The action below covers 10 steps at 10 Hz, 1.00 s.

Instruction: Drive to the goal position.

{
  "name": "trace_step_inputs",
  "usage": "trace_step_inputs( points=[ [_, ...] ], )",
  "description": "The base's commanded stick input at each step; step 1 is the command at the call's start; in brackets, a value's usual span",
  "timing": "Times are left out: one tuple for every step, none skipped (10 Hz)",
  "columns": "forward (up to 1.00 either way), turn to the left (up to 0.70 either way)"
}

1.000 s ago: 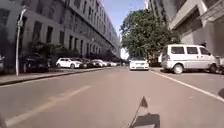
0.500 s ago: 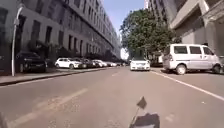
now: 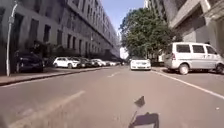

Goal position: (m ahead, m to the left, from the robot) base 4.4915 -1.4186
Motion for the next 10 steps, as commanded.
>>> trace_step_inputs(
  points=[
    [0.7,0.0],
    [0.7,0.0],
    [0.7,0.0],
    [0.7,0.0],
    [0.7,0.0],
    [0.7,0.0],
    [0.7,0.0],
    [0.7,0.0],
    [0.7,0.0],
    [0.7,0.0]
  ],
)
